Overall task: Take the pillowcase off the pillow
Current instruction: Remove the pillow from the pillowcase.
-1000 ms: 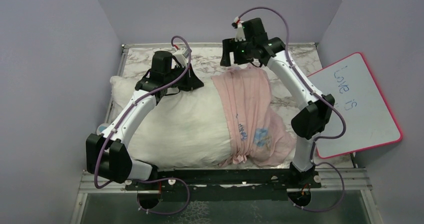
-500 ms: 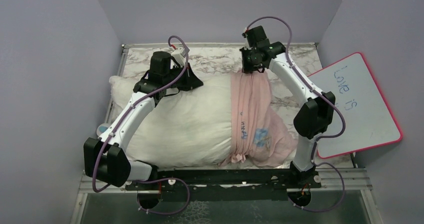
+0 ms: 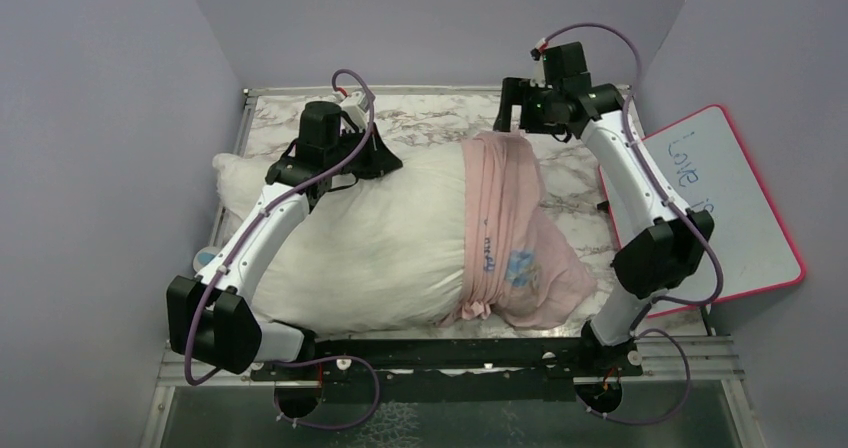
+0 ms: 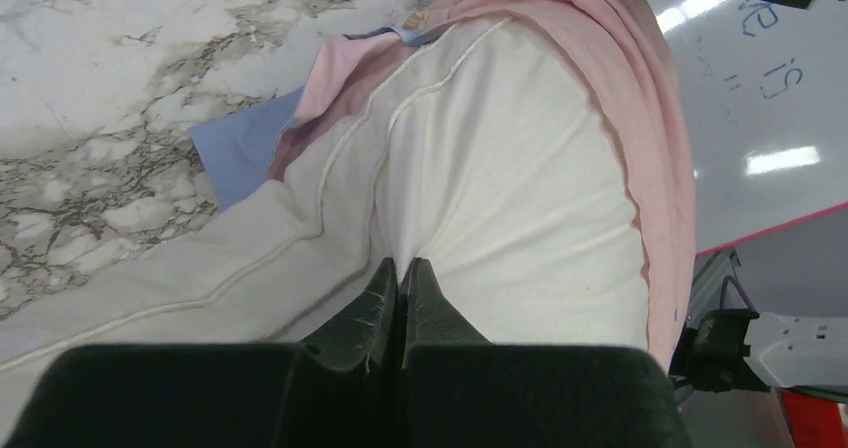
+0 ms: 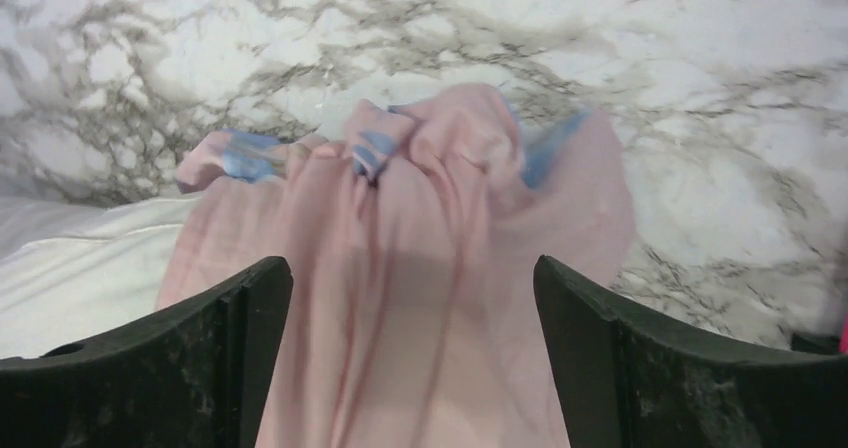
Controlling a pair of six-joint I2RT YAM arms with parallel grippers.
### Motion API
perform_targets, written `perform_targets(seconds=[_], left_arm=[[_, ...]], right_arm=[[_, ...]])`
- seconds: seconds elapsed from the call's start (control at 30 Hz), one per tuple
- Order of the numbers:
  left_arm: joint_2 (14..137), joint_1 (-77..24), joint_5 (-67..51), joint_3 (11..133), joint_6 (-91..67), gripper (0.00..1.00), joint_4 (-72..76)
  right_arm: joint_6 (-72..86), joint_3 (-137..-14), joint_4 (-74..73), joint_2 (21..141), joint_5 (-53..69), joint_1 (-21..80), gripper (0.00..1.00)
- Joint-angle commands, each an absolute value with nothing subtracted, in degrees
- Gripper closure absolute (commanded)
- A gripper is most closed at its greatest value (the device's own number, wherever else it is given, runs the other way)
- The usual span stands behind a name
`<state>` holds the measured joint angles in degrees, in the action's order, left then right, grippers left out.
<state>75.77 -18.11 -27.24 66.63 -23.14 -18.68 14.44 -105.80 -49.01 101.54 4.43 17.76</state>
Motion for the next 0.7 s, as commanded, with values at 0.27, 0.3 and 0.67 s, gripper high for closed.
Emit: perform_targets(seconds=[0.27, 0.3, 0.67], left_arm=[[79.5, -16.3, -22.8, 71.4, -24.7, 1.00, -19.9], [79.8, -16.2, -22.6, 71.4, -24.8, 1.00, -20.0], [82.1, -16.1, -22.3, 73.0, -25.6, 1.00, -20.5]], right_arm=[[23.6, -76.9, -40.9, 84.9, 18.9, -7.0, 0.06], [23.2, -75.1, -41.2, 84.9, 20.6, -7.0, 0.07], [19.9, -66.2, -43.9, 91.8, 2.7, 2.3, 0.06]])
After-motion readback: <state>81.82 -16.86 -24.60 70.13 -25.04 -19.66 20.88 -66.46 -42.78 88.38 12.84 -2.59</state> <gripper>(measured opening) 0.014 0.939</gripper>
